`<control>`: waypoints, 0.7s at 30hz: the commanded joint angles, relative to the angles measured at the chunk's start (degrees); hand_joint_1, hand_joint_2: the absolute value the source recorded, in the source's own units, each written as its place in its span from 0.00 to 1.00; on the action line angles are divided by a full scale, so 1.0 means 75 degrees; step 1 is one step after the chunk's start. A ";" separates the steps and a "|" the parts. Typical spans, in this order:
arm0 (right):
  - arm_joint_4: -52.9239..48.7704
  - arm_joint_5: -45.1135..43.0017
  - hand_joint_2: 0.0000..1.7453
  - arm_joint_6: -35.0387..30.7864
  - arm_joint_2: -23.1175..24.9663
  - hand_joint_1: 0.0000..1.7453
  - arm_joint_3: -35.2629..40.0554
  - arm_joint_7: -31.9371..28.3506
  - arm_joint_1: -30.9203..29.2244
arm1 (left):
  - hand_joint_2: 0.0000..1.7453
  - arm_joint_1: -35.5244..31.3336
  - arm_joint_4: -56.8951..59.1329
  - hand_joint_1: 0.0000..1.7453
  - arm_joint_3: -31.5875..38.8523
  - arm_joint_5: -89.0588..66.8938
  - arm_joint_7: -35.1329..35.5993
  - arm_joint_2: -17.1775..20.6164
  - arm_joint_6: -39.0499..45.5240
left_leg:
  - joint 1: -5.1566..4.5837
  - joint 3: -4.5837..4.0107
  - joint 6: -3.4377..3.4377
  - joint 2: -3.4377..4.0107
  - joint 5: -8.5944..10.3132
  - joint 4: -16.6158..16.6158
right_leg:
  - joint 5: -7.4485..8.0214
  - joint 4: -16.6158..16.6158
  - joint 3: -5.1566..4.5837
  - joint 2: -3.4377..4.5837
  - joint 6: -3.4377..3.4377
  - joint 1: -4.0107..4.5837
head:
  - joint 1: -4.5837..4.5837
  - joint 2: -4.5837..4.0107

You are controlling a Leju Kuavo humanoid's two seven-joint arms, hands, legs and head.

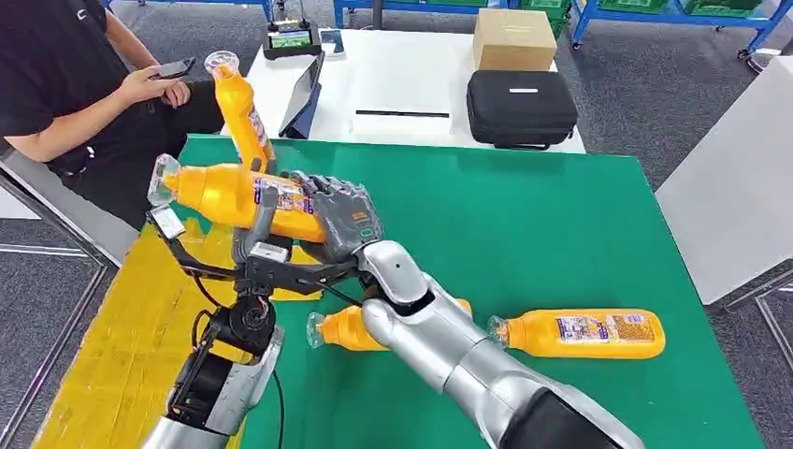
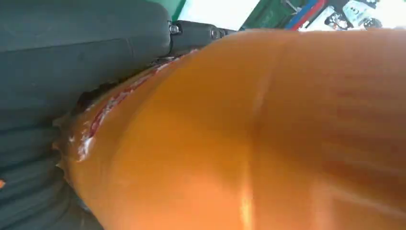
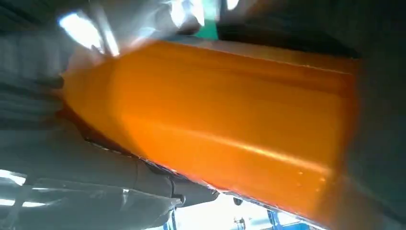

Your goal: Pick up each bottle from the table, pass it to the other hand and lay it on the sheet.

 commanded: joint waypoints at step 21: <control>0.0837 0.0610 1.00 0.0801 -0.0068 0.00 0.0298 0.0328 0.0459 | 1.00 -0.0621 -0.0543 1.00 0.0414 -0.1867 -0.1006 0.0330 0.1358 | 0.0013 0.0012 -0.0022 -0.0027 -0.0005 0.0002 | -0.0012 -0.0003 0.0025 -0.0037 -0.0006 0.0012 | 0.0000 0.0000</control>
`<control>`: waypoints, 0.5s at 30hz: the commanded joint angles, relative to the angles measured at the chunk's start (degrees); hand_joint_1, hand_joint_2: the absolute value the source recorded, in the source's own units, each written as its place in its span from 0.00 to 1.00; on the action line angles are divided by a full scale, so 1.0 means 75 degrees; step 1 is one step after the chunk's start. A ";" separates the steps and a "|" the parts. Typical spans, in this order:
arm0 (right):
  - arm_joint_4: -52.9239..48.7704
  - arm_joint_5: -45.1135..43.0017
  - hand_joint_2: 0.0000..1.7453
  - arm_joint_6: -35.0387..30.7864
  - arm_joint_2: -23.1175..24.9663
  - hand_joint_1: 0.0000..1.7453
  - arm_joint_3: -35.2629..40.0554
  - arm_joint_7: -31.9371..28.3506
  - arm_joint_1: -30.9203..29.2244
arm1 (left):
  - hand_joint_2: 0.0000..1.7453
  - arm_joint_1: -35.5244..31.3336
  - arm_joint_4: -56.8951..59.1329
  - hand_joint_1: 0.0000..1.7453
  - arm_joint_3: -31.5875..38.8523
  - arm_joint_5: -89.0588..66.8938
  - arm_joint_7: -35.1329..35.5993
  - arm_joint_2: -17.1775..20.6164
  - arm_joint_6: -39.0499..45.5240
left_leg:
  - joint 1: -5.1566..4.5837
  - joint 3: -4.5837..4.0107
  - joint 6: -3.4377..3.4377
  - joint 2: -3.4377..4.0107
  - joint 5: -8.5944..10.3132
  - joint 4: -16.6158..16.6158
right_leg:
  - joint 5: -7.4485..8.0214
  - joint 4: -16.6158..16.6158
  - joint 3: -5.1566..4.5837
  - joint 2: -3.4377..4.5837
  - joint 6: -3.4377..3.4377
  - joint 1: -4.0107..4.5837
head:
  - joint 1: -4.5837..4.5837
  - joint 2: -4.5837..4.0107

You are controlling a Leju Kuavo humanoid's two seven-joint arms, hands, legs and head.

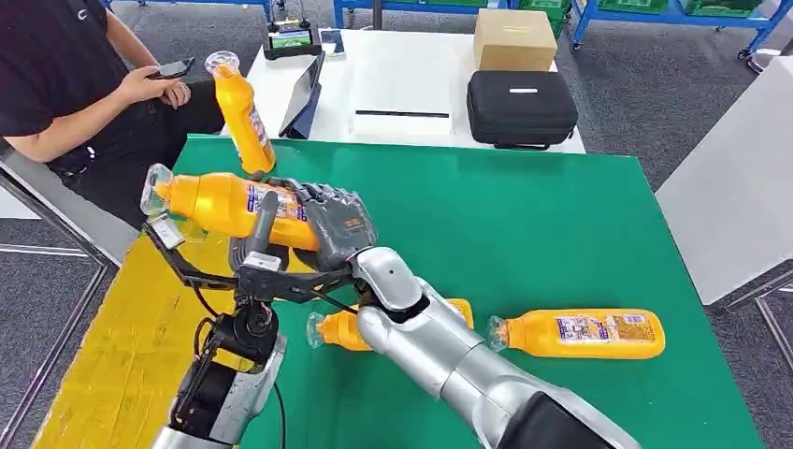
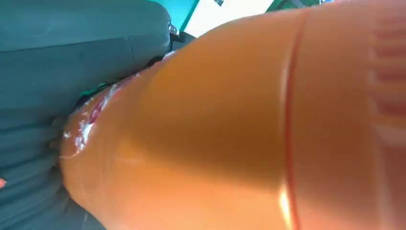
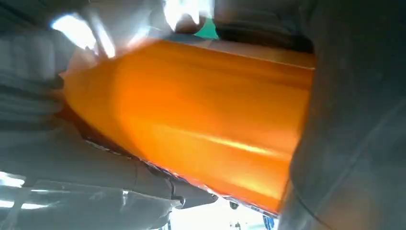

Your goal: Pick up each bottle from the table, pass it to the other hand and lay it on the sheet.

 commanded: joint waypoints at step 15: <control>-0.4021 0.1520 0.00 0.1575 -0.2346 0.00 -0.2075 -0.0520 0.2437 | 1.00 -0.1963 0.4139 1.00 0.1994 -1.2681 0.0353 0.1860 0.4331 | 0.0001 0.0014 -0.0016 -0.0053 0.0009 -0.0007 | -0.0008 -0.0003 0.0027 -0.0053 -0.0001 0.0000 | 0.0000 0.0000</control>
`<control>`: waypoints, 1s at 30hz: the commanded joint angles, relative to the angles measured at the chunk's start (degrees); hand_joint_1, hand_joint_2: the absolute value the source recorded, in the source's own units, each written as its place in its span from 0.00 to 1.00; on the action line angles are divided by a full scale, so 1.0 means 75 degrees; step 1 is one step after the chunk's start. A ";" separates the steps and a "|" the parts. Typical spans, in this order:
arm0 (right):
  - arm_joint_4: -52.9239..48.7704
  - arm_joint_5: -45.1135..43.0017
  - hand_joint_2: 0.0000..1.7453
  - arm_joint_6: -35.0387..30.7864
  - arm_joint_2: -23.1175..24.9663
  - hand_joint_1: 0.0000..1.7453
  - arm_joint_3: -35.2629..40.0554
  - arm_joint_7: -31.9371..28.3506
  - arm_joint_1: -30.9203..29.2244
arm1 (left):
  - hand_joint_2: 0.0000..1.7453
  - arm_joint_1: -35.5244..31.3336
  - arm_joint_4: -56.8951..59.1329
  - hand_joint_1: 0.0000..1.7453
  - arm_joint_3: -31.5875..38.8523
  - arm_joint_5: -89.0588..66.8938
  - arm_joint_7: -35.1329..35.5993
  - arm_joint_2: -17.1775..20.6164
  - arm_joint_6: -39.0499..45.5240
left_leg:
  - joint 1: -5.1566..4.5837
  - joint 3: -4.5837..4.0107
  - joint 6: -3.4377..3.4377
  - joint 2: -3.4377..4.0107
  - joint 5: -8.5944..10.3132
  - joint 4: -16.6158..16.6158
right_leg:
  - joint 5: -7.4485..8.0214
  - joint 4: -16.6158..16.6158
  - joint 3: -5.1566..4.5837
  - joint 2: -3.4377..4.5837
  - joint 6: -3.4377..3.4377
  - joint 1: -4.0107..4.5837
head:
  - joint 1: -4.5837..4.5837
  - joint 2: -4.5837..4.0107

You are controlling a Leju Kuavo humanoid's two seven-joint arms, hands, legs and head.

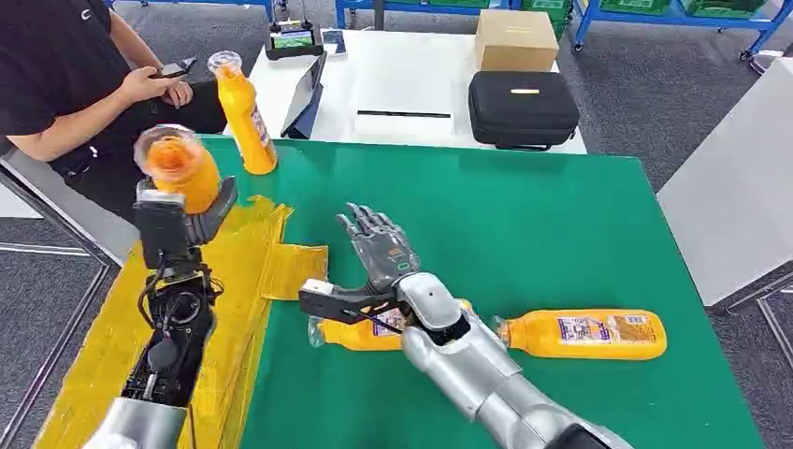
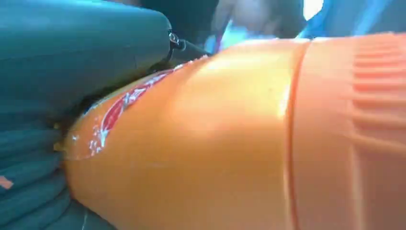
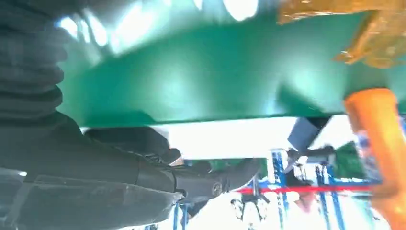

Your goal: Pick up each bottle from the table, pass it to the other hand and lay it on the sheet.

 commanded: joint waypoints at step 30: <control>-0.4108 -0.0339 1.00 0.1630 -0.2338 0.00 0.0422 -0.0327 0.1664 | 1.00 -0.1380 0.5660 1.00 -0.0866 -0.4941 0.1423 0.0733 -0.1036 | 0.0000 0.0010 -0.0013 0.0018 -0.0010 -0.0002 | -0.0009 -0.0002 0.0013 -0.0001 -0.0001 -0.0001 | 0.0000 0.0000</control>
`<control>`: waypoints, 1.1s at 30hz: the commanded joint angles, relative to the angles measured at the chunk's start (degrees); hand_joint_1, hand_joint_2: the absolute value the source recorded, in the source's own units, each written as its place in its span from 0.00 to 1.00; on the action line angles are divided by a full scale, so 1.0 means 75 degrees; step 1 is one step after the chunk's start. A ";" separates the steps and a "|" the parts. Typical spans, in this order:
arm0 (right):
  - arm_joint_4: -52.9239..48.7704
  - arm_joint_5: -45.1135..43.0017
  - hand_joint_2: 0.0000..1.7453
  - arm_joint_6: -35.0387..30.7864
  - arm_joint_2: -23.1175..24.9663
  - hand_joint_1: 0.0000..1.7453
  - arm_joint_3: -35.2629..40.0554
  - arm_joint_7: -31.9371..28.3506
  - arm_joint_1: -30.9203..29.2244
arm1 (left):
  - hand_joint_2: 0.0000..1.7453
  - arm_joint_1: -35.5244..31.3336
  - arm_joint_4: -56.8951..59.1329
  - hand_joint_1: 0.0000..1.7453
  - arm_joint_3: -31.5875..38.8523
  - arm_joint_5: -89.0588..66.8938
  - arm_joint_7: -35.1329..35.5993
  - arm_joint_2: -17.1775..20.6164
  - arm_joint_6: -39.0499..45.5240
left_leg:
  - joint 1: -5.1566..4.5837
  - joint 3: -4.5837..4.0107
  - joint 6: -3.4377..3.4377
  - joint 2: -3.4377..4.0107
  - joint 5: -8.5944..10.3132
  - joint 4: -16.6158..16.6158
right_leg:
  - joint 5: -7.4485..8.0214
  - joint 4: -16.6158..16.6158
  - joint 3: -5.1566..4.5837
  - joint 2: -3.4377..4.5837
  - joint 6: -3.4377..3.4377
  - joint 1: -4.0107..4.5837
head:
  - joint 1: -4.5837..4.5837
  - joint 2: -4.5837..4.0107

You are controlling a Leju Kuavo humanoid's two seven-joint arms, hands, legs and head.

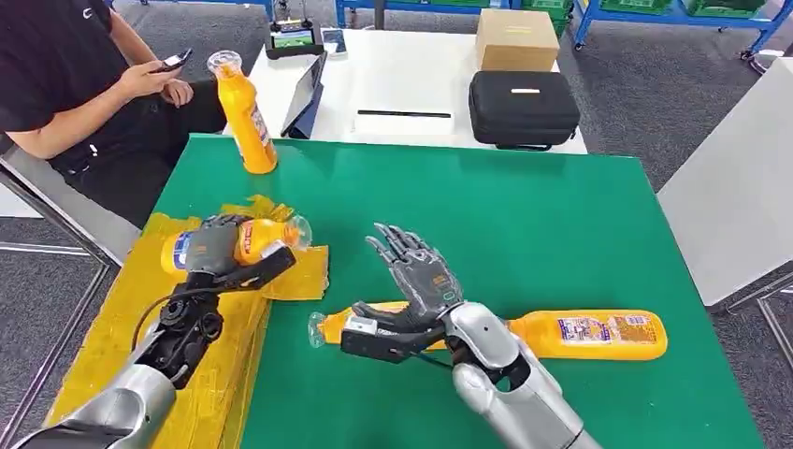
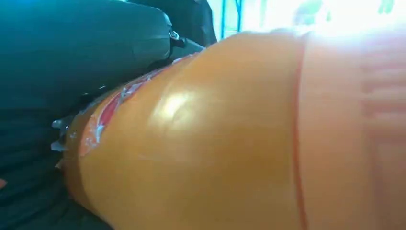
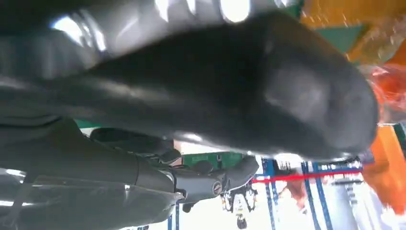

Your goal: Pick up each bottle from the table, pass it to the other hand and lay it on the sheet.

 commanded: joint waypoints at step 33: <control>0.2779 -0.0151 1.00 0.1241 -0.0477 0.00 0.0728 0.0021 -0.0962 | 0.00 0.0632 -0.1863 0.00 0.1407 0.4755 -0.2222 0.0123 -0.2327 | 0.0007 0.0016 -0.0022 0.0001 0.0013 0.0000 | 0.0006 0.0004 0.0013 0.0004 -0.0005 0.0004 | 0.0000 0.0000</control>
